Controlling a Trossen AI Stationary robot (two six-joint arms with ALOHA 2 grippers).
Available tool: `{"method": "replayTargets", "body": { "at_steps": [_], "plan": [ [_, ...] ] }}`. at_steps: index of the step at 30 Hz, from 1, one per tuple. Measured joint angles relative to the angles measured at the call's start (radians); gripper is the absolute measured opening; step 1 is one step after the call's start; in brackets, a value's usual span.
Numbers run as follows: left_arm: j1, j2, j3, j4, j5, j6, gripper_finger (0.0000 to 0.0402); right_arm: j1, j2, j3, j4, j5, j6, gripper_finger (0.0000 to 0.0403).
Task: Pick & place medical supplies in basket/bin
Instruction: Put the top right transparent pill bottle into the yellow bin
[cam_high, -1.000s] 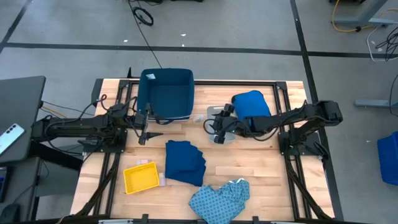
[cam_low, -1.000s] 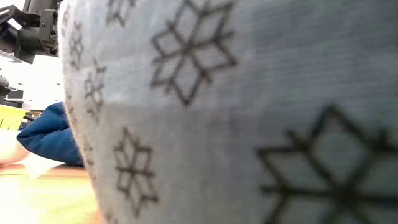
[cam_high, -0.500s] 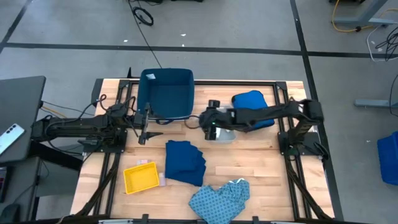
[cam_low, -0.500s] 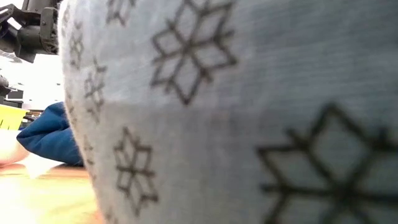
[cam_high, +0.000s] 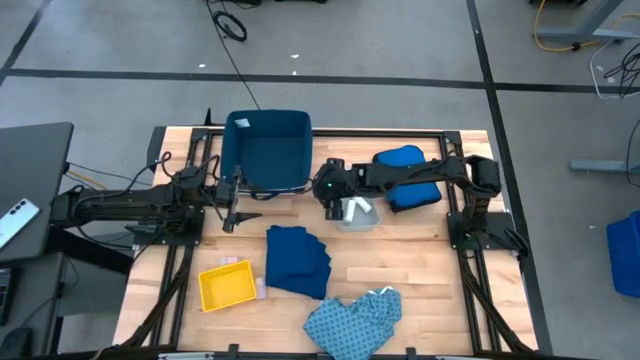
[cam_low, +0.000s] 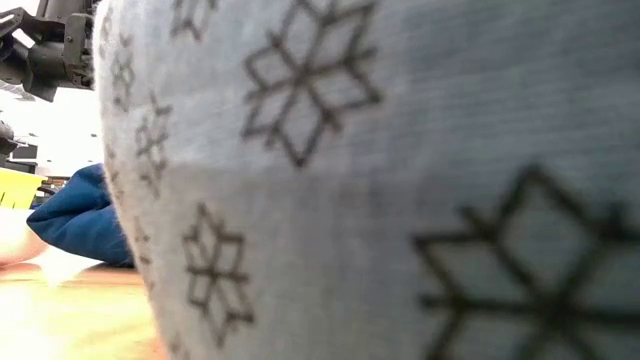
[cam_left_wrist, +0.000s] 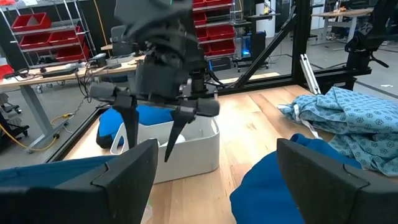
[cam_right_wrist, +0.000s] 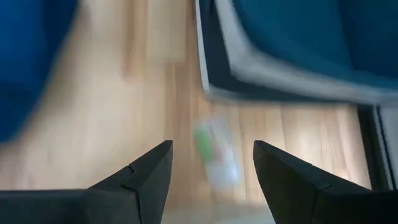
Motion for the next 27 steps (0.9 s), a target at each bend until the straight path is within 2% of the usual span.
{"method": "replayTargets", "body": {
  "at_steps": [8, 15, 27],
  "plan": [
    [0.0, 0.0, 0.0, 0.023, 0.0, 0.01, 0.0329, -0.01, 0.07, 0.0, 0.037, -0.015, -0.023, 0.0259],
    [0.0, 0.0, 0.0, 0.026, 0.0, 0.014, 0.0329, -0.041, 0.096, 0.004, 0.07, -0.034, -0.035, 0.0261],
    [0.0, 0.0, 0.0, 0.025, 0.0, 0.013, 0.0329, -0.08, 0.101, -0.001, -0.022, -0.054, -0.05, 0.026]
  ]
}}
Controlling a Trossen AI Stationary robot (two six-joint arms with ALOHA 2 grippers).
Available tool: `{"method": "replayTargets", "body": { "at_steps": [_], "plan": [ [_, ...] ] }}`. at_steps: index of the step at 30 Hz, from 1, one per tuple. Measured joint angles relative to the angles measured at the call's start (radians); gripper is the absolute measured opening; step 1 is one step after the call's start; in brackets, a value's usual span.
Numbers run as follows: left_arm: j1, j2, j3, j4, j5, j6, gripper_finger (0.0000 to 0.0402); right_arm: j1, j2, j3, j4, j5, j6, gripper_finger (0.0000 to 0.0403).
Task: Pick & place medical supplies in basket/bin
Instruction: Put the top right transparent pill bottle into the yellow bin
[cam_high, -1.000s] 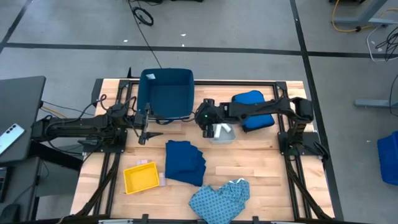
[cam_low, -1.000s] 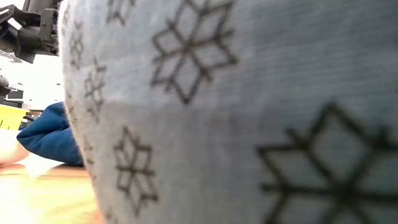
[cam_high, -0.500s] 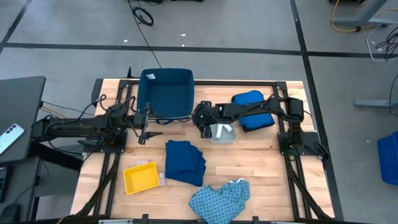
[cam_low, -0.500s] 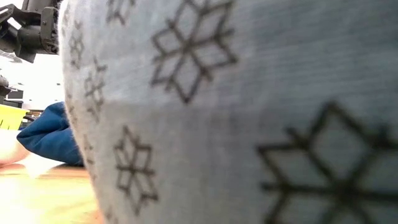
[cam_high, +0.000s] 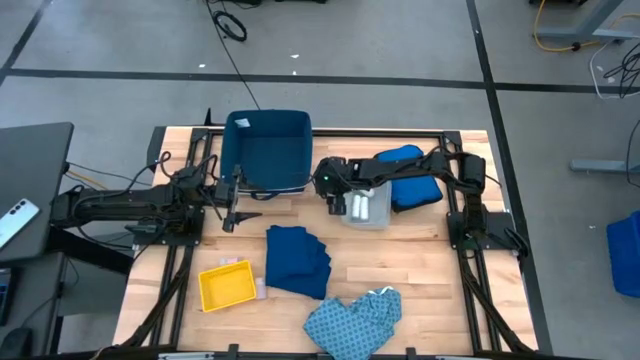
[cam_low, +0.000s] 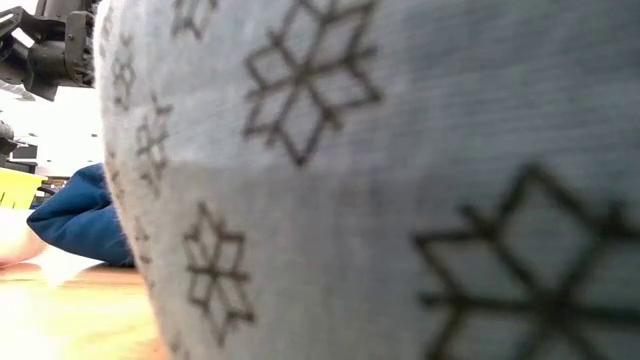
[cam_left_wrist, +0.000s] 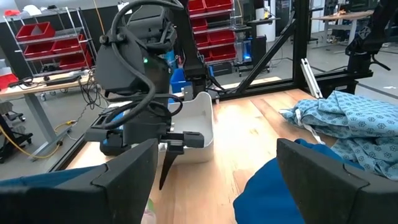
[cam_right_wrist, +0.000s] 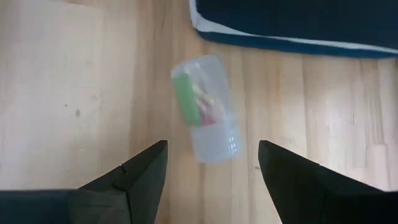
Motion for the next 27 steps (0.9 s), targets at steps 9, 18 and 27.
{"method": "replayTargets", "body": {
  "at_steps": [9, 18, 27],
  "plan": [
    [0.0, 0.0, 0.0, -0.006, 0.0, 0.0, 0.0329, 0.084, 0.0, 0.085, -0.037, 0.026, -0.014, 0.026],
    [0.0, 0.0, 0.0, -0.005, 0.004, 0.0, 0.0329, 0.105, -0.003, 0.227, -0.096, 0.029, 0.003, 0.0238],
    [0.0, 0.0, -0.001, 0.002, 0.007, 0.009, 0.0329, 0.085, 0.046, 0.231, -0.189, 0.005, 0.063, 0.0217]
  ]
}}
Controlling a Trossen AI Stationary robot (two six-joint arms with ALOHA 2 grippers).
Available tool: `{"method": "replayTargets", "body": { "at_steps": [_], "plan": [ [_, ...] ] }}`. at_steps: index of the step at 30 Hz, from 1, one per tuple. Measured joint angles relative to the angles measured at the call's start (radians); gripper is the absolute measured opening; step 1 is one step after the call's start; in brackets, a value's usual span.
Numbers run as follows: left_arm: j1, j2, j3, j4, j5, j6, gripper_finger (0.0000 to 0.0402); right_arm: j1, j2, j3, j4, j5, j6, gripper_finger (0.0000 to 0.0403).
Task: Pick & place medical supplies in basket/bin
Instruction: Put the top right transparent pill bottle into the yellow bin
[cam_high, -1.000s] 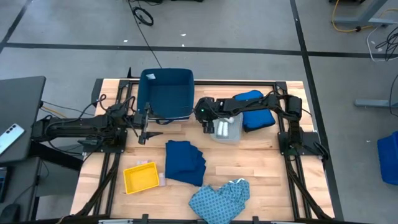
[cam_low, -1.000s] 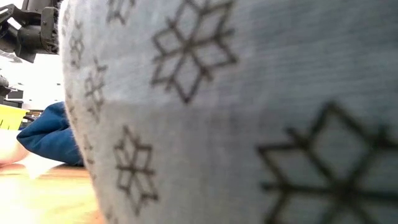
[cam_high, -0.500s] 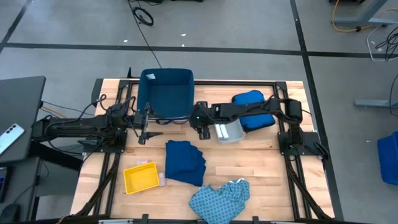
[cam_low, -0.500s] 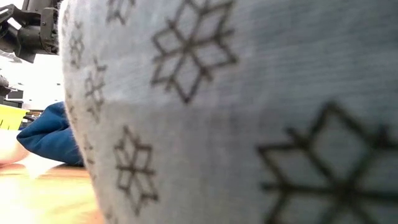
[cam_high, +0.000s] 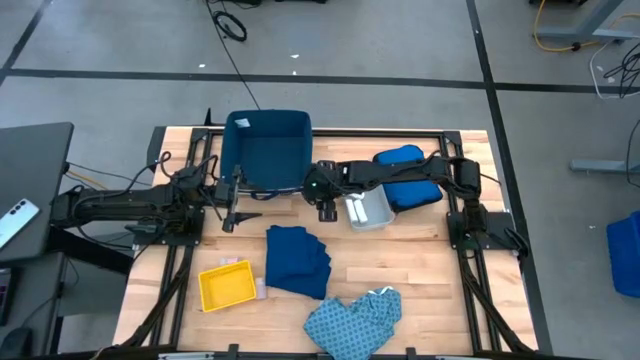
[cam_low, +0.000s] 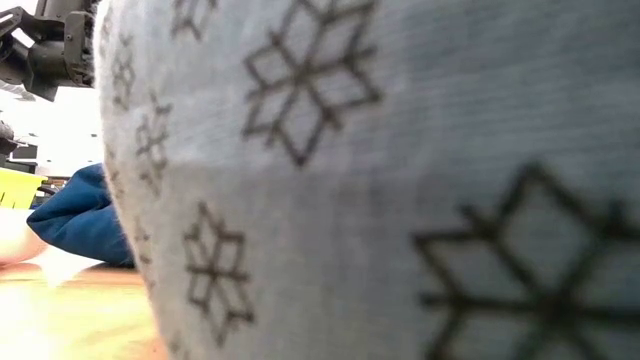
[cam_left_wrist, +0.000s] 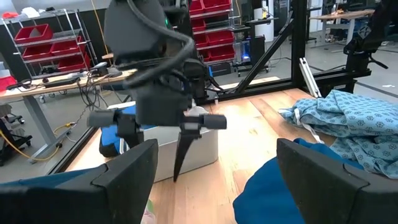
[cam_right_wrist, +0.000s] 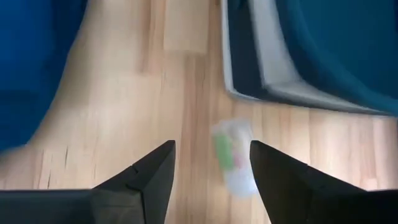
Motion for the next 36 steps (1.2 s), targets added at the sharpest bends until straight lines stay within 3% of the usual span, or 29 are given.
{"method": "replayTargets", "body": {
  "at_steps": [12, 27, 32, 36],
  "plan": [
    [0.0, 0.0, -0.001, 0.008, 0.004, 0.001, 0.0329, -0.015, 0.098, 0.025, -0.006, 0.073, -0.051, 0.0263],
    [0.0, 0.0, -0.001, -0.001, 0.019, 0.002, 0.0329, -0.06, 0.175, 0.095, -0.045, -0.004, -0.116, 0.0263],
    [0.0, 0.0, 0.0, -0.005, 0.019, 0.001, 0.0329, -0.048, 0.176, 0.099, -0.065, -0.007, -0.12, 0.024],
    [0.0, 0.0, -0.001, -0.007, 0.019, -0.002, 0.0329, -0.034, 0.177, 0.099, -0.084, -0.012, -0.123, 0.0193]
  ]
}}
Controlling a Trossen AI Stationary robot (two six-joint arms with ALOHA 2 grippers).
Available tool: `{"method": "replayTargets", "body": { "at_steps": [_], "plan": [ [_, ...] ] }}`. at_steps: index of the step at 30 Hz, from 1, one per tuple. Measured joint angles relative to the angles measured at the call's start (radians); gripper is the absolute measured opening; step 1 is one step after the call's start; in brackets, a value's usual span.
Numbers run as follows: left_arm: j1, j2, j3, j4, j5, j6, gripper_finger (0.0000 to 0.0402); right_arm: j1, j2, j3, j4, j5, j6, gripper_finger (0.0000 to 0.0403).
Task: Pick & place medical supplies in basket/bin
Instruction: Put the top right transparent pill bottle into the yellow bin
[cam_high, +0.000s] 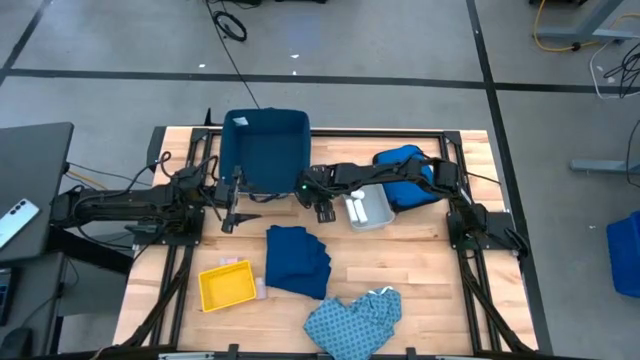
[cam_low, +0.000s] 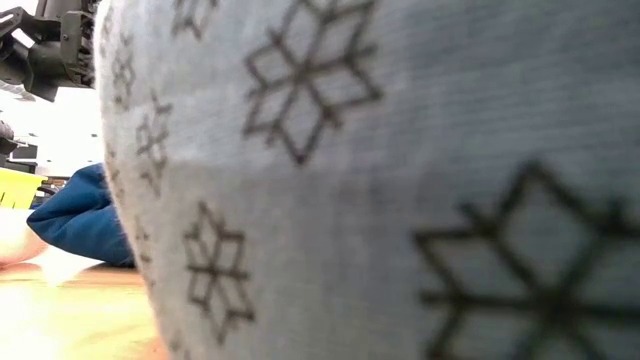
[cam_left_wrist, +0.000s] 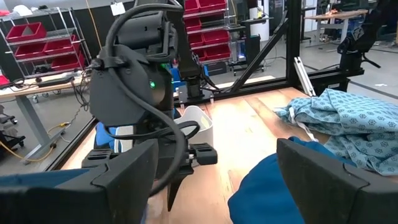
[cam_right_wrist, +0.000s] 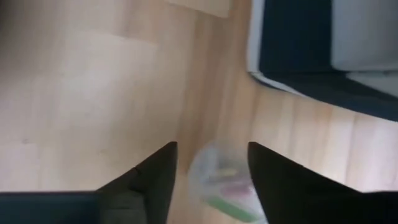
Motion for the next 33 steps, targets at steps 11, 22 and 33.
{"method": "replayTargets", "body": {
  "at_steps": [11, 22, 33],
  "plan": [
    [0.0, 0.0, 0.0, -0.004, 0.0, -0.005, 0.0329, 0.066, 0.005, -0.004, -0.041, 0.001, 0.016, 0.0015],
    [0.0, 0.0, 0.0, -0.008, 0.0, -0.008, 0.0329, 0.1, -0.043, -0.005, -0.079, 0.085, 0.036, 0.0111],
    [0.0, 0.0, 0.001, -0.009, 0.011, -0.008, 0.0329, 0.063, -0.05, -0.005, -0.094, 0.109, 0.048, 0.0226]
  ]
}}
